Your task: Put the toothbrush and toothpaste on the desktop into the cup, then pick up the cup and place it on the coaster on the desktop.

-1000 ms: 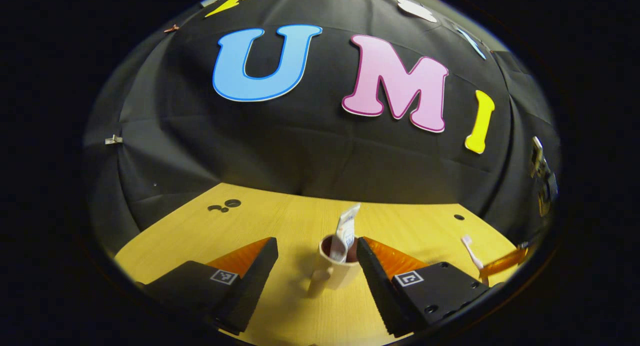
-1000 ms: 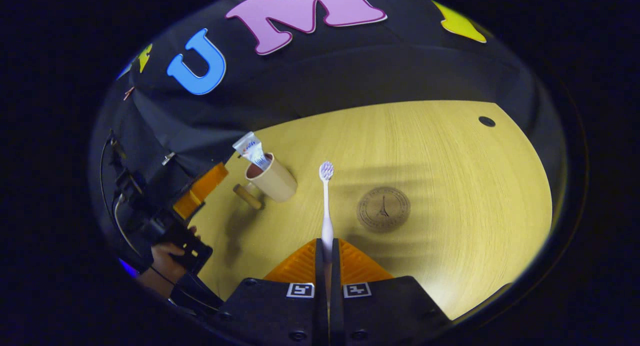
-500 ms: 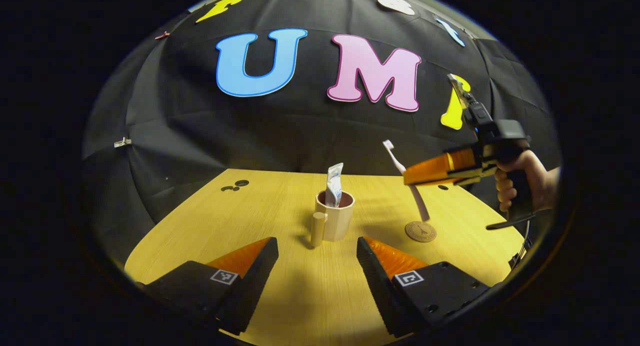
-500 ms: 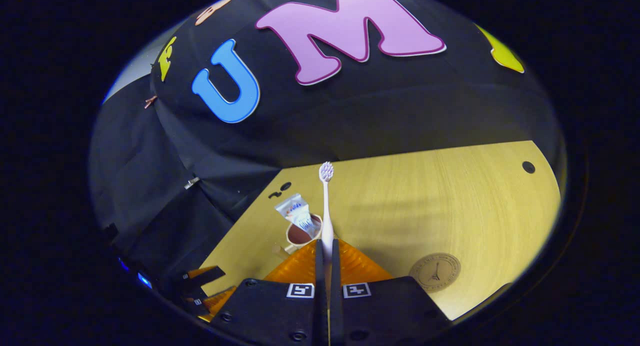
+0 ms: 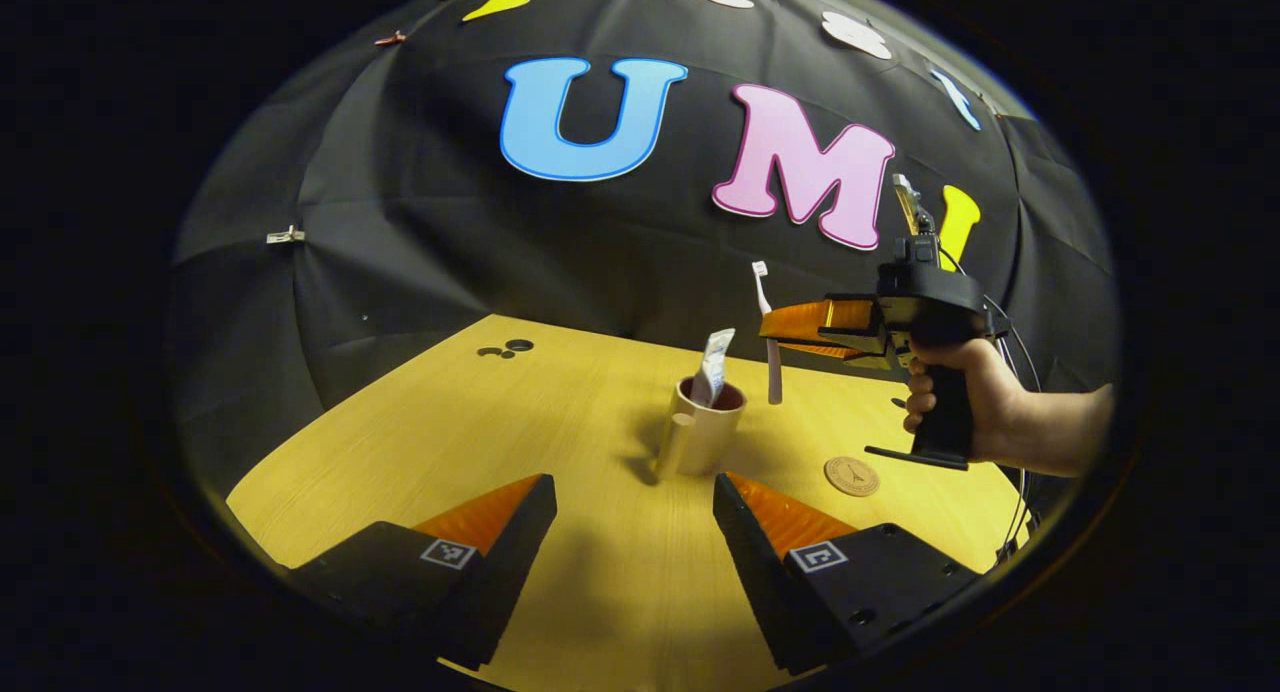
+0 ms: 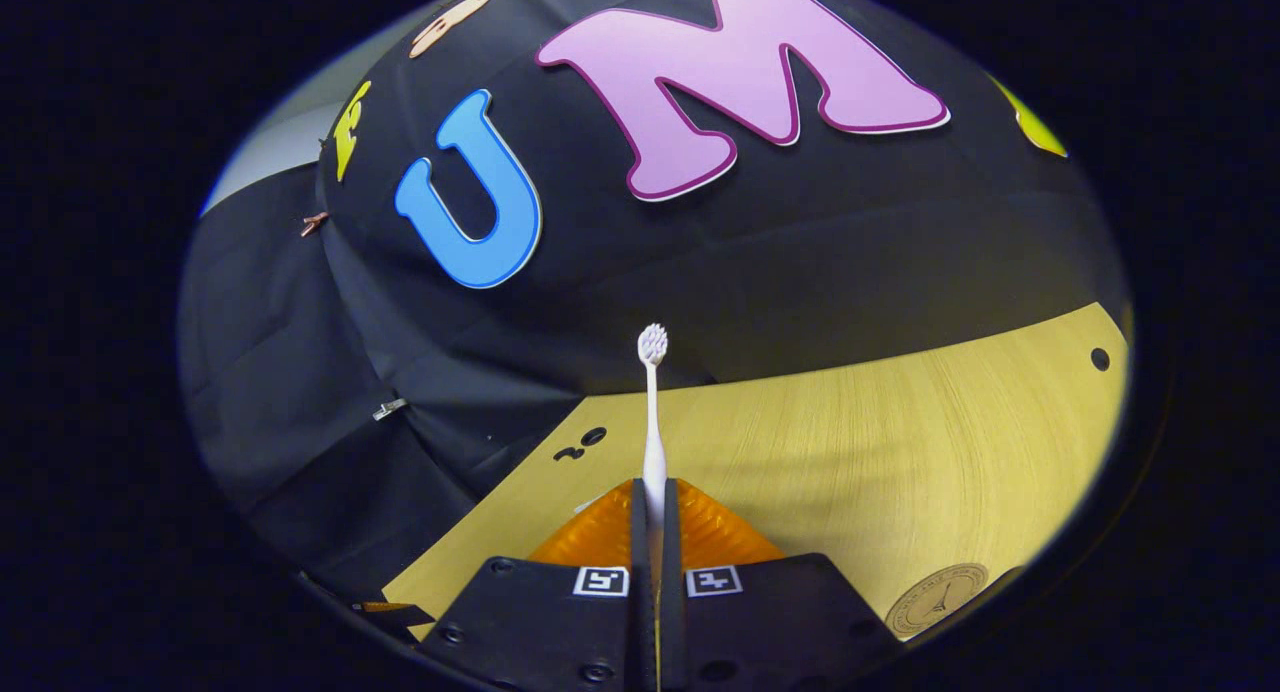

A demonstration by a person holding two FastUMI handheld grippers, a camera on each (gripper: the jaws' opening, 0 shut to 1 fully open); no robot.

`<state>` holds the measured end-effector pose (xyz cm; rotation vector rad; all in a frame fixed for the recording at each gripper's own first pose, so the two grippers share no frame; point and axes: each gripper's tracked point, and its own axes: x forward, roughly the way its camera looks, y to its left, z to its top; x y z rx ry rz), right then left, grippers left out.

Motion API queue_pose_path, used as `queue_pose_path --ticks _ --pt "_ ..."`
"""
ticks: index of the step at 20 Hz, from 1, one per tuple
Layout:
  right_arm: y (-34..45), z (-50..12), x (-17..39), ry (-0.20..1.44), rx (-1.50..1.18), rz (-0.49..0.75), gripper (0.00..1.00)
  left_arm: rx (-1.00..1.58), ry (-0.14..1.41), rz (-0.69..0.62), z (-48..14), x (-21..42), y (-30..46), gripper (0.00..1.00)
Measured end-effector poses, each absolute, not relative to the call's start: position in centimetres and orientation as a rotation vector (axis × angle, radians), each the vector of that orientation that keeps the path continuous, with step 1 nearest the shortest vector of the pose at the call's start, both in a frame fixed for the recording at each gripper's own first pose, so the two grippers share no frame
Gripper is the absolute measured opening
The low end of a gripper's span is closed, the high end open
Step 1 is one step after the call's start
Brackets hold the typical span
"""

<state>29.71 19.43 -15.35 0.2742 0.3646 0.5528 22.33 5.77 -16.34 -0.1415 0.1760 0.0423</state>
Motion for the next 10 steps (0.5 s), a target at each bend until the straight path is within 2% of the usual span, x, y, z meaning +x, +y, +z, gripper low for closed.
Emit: queue_pose_path --ticks 10 --pt "20.8 -18.4 31.9 0.288 0.271 0.523 0.06 -0.245 0.200 0.087 -19.0 22.9 6.8 0.98"
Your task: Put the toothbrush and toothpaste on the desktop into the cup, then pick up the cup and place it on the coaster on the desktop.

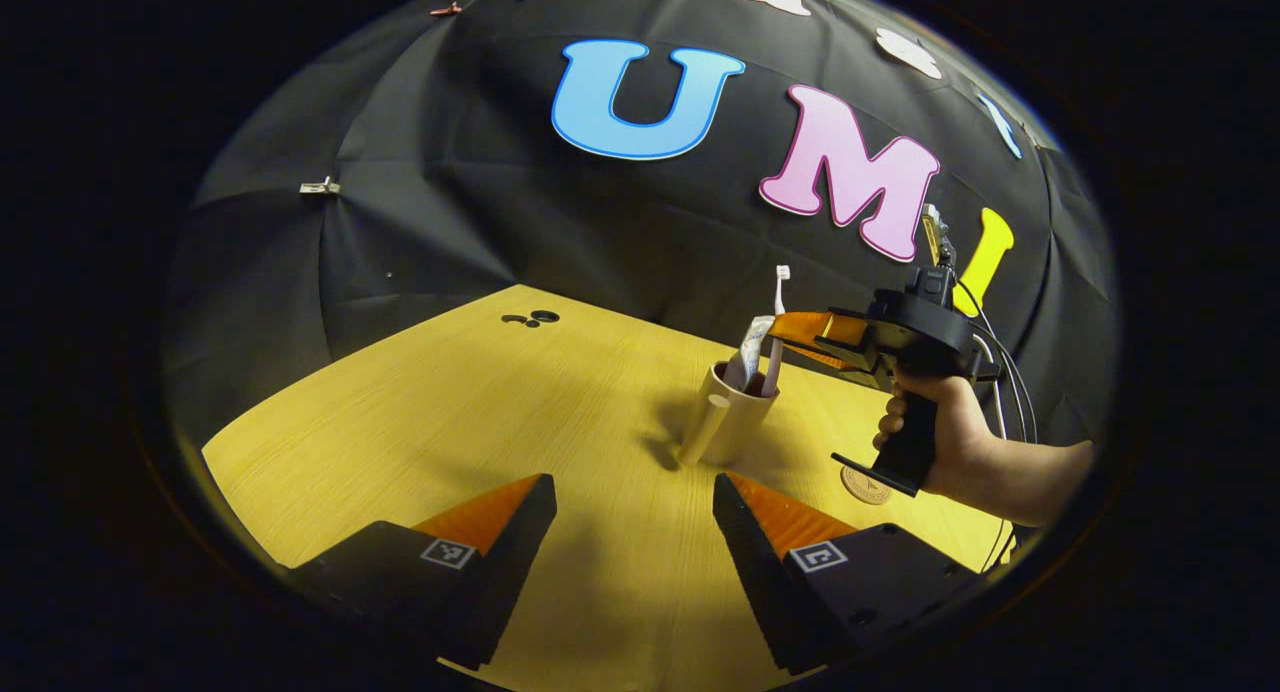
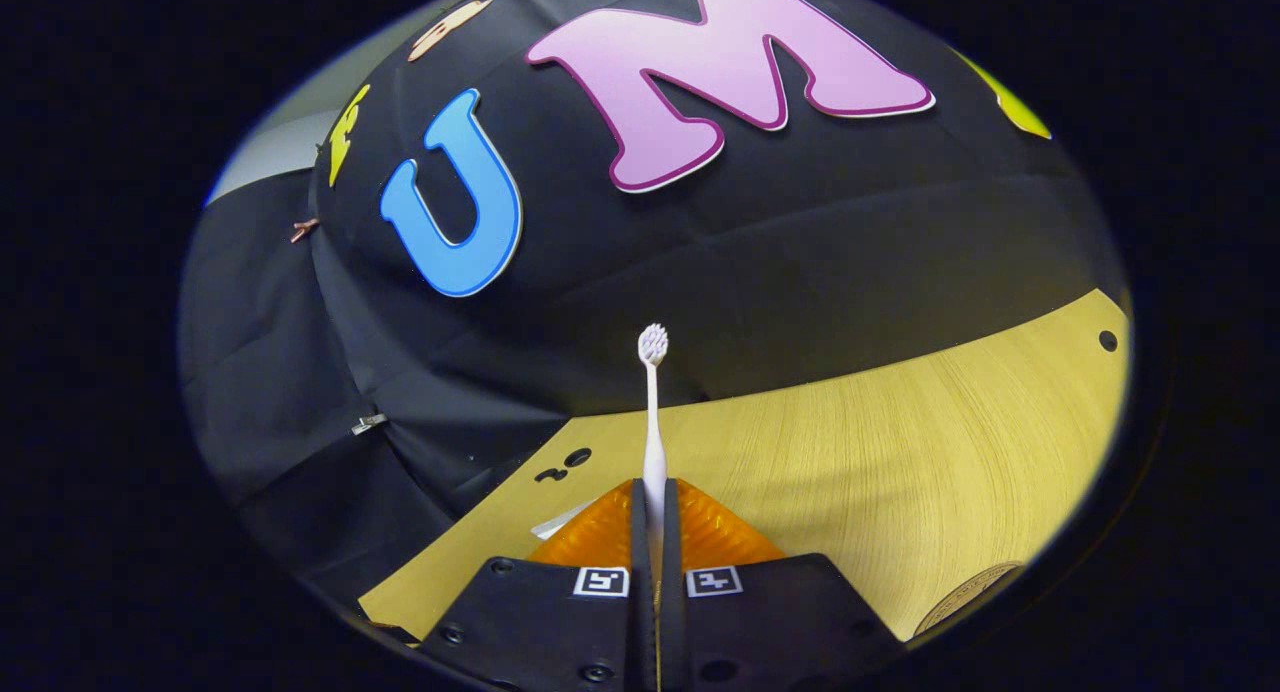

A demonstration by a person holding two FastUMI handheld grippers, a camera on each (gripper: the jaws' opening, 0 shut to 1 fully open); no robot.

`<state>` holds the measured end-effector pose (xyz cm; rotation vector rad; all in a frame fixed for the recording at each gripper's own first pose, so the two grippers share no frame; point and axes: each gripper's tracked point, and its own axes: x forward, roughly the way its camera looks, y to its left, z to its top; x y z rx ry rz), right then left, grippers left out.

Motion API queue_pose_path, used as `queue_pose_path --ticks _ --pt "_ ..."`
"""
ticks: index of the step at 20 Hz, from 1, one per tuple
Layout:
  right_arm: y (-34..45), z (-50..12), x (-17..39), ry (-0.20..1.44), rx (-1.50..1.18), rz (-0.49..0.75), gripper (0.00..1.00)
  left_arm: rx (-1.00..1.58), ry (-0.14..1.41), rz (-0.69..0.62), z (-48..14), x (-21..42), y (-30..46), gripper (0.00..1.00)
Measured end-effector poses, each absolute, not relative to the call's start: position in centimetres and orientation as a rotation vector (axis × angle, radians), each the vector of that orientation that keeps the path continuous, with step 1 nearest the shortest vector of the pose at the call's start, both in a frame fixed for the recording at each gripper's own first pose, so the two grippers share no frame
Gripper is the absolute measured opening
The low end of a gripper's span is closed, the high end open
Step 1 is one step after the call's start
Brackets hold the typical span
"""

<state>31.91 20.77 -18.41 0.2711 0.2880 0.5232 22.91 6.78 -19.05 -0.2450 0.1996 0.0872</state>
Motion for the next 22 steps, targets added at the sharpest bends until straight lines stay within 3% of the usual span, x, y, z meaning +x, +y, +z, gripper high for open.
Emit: queue_pose_path --ticks 11,14,16,17,20,21,22 --pt "20.4 -20.6 30.8 0.261 0.212 0.517 0.10 -0.213 0.240 0.060 -20.4 24.2 5.4 0.98" --pt "20.1 -20.7 29.9 0.267 0.195 0.533 0.16 -0.211 0.244 0.052 -20.5 24.8 4.9 0.98" --pt "19.1 -20.0 29.8 0.258 0.180 0.524 0.27 -0.211 0.242 0.043 -20.1 25.3 4.6 0.98" --pt "18.4 -19.6 29.7 0.253 0.179 0.521 0.47 -0.209 0.243 0.039 -19.8 25.5 4.5 0.98" --pt "15.2 -18.2 29.3 0.252 0.183 0.497 0.79 -0.197 0.245 0.016 -19.0 26.9 4.1 0.98" --pt "14.0 -18.3 29.7 0.248 0.169 0.474 0.99 -0.186 0.247 0.005 -18.5 27.5 4.0 0.98" --pt "12.4 -17.9 29.9 0.246 0.154 0.447 0.82 -0.176 0.252 -0.003 -18.2 28.1 3.9 0.98"
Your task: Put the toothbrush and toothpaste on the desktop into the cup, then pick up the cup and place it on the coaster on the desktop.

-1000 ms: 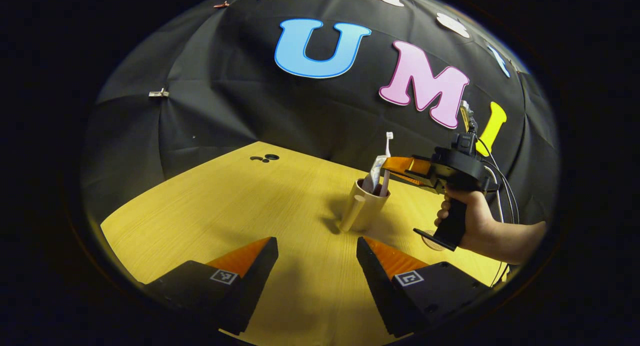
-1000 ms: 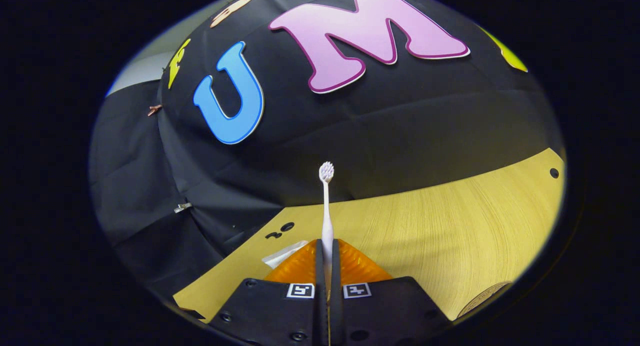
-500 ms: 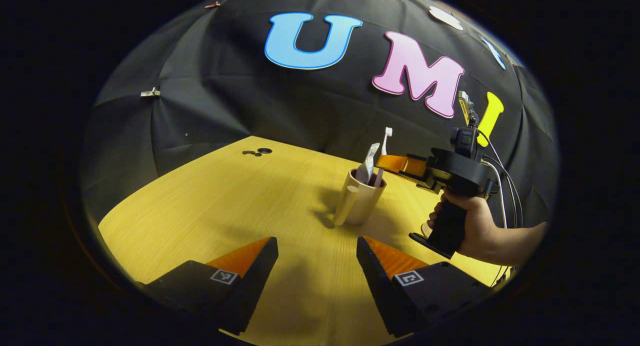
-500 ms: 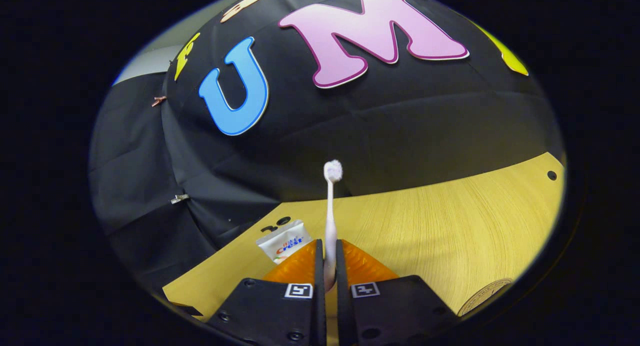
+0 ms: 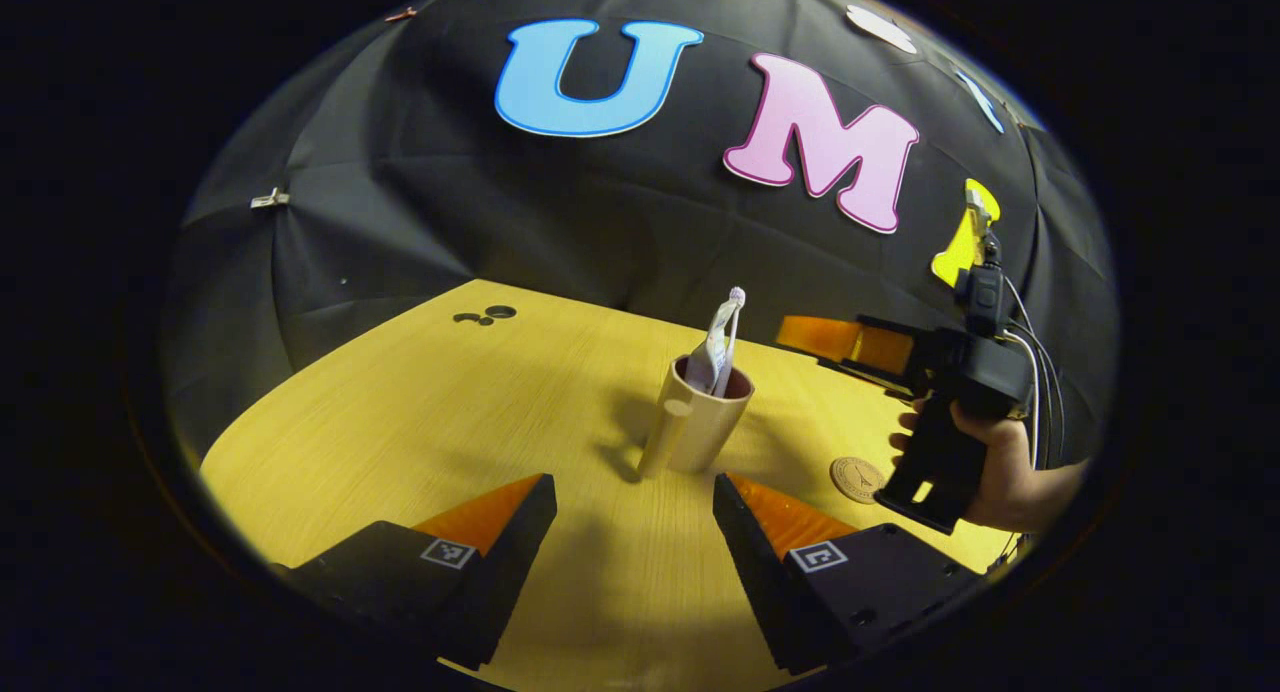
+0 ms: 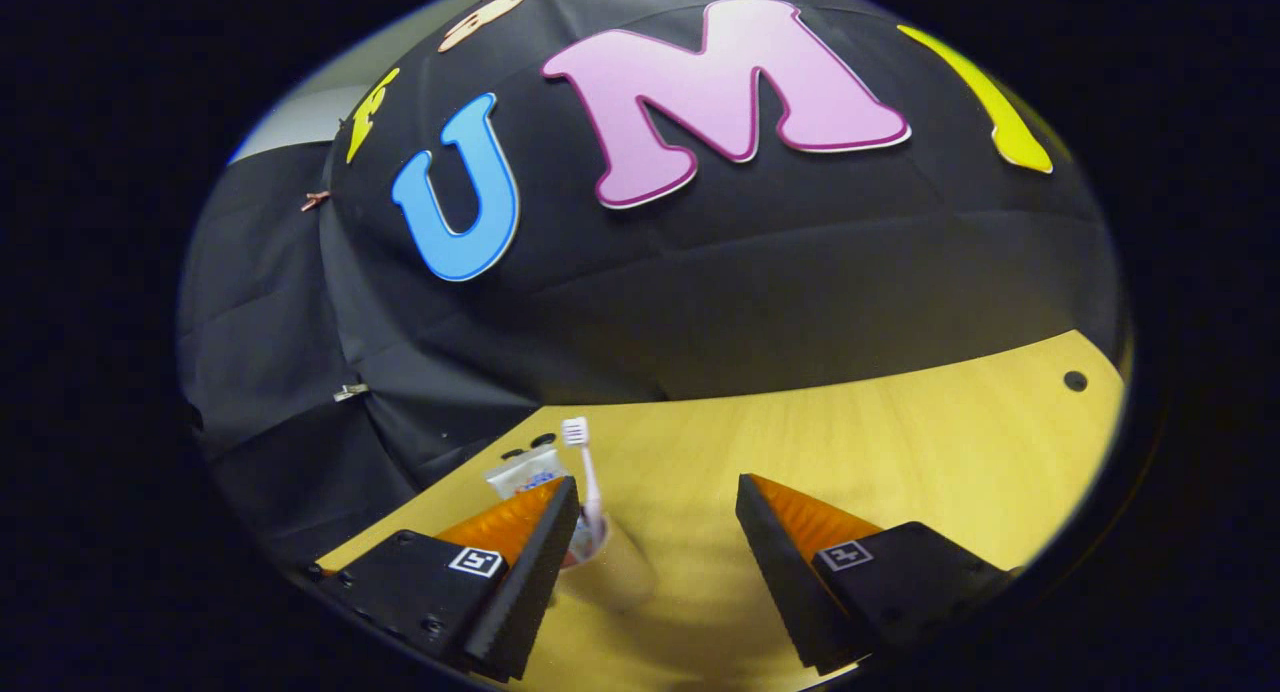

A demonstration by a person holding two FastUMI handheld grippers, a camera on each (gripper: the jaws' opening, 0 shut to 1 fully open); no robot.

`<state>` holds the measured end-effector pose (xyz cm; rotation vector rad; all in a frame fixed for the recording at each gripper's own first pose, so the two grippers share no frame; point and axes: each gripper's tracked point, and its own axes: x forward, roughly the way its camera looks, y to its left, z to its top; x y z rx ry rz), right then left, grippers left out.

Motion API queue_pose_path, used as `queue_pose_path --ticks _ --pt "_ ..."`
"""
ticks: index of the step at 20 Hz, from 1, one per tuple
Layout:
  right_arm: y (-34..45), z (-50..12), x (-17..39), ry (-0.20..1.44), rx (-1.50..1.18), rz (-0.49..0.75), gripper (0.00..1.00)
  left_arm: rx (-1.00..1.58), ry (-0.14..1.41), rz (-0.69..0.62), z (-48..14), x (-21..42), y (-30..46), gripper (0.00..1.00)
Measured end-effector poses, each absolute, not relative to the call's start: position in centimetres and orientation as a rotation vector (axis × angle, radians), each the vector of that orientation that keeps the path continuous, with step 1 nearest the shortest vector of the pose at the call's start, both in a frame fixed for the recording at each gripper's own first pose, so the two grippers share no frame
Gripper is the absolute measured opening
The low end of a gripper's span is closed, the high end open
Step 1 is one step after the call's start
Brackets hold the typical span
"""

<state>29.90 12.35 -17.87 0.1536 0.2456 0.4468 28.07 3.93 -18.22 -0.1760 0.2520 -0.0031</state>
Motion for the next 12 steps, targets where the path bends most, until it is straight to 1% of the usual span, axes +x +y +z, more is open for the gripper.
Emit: queue_pose_path --ticks 1,6,9,12 --pt "10.9 -17.6 30.0 0.245 0.145 0.421 0.98 -0.160 0.262 -0.013 -17.8 28.7 3.9 0.98" --pt "3.2 -16.1 30.4 0.246 0.152 0.293 0.98 -0.082 0.343 -0.095 -17.2 31.5 3.7 0.98" --pt "-1.2 -16.0 30.2 0.267 0.166 0.218 0.98 0.025 0.428 -0.160 -18.4 33.4 3.3 0.98" --pt "-5.1 -16.0 29.4 0.268 0.157 0.159 0.98 0.078 0.512 -0.223 -19.2 35.1 2.2 0.98"
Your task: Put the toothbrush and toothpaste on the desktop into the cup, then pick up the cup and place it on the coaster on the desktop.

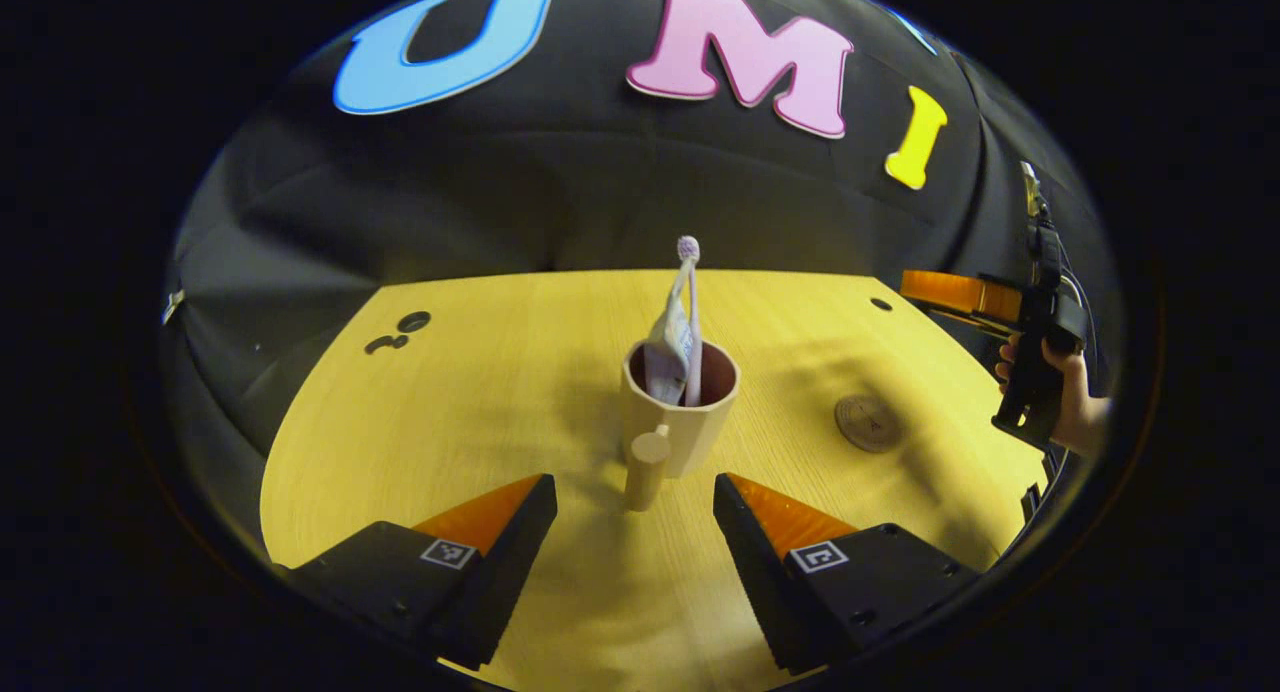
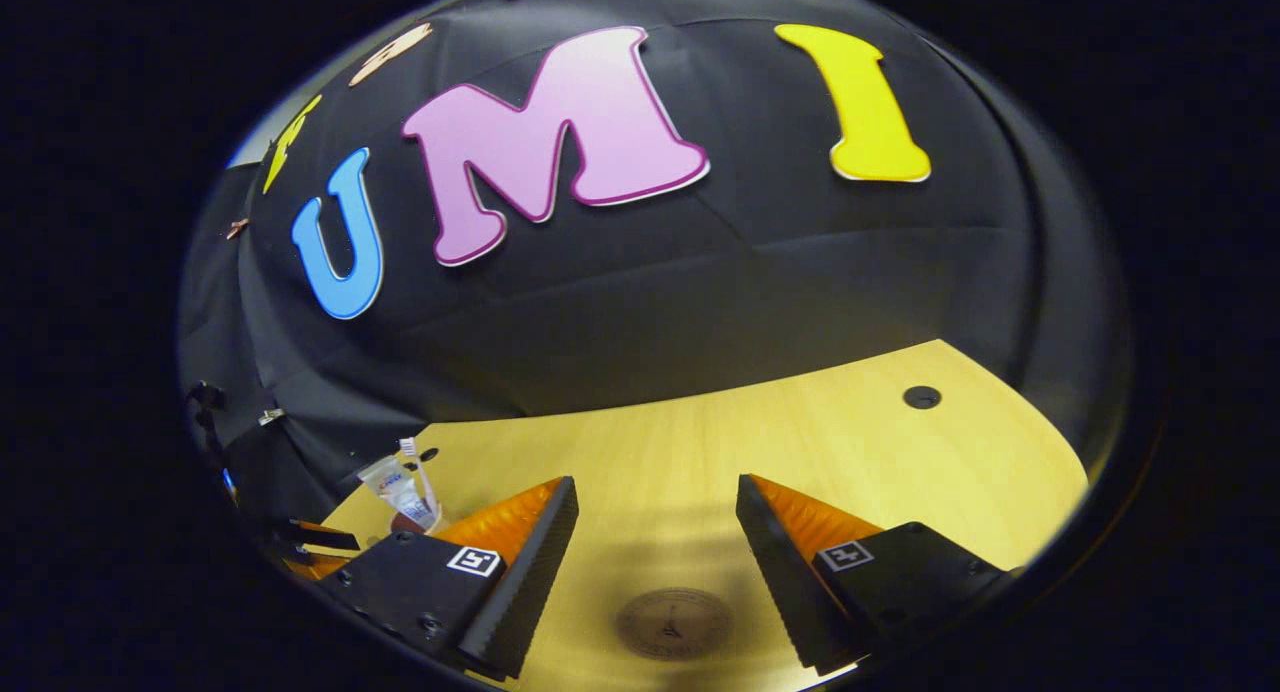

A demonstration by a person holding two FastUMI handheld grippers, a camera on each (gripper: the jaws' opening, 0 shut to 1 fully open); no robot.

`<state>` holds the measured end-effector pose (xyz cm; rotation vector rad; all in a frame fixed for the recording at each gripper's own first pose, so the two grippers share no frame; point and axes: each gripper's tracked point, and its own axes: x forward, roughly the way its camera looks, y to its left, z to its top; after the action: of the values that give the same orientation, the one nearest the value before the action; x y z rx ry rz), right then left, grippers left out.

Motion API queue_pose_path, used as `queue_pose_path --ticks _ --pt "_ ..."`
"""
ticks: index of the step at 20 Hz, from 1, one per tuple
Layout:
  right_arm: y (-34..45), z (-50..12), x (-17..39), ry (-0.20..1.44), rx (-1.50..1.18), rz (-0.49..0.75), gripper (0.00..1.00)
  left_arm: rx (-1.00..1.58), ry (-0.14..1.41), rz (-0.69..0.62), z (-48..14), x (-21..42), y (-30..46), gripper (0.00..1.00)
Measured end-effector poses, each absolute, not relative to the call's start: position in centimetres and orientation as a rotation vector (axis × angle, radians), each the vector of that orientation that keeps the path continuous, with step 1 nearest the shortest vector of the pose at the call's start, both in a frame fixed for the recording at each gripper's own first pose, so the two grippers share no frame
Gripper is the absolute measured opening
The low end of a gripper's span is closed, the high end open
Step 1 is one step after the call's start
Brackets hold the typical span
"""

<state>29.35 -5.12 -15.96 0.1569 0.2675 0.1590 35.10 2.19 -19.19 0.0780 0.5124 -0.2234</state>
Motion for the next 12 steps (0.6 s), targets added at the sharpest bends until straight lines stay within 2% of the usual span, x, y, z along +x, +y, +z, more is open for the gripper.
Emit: queue_pose_path --ticks 9,12 --pt "-17.6 -19.8 22.2 0.378 0.100 -0.006 0.98 0.174 0.783 -0.277 -22.2 38.8 1.2 0.98" --pt "-20.8 -20.8 20.2 0.401 0.140 -0.075 0.98 0.189 0.866 -0.280 -22.7 39.5 1.0 0.94"
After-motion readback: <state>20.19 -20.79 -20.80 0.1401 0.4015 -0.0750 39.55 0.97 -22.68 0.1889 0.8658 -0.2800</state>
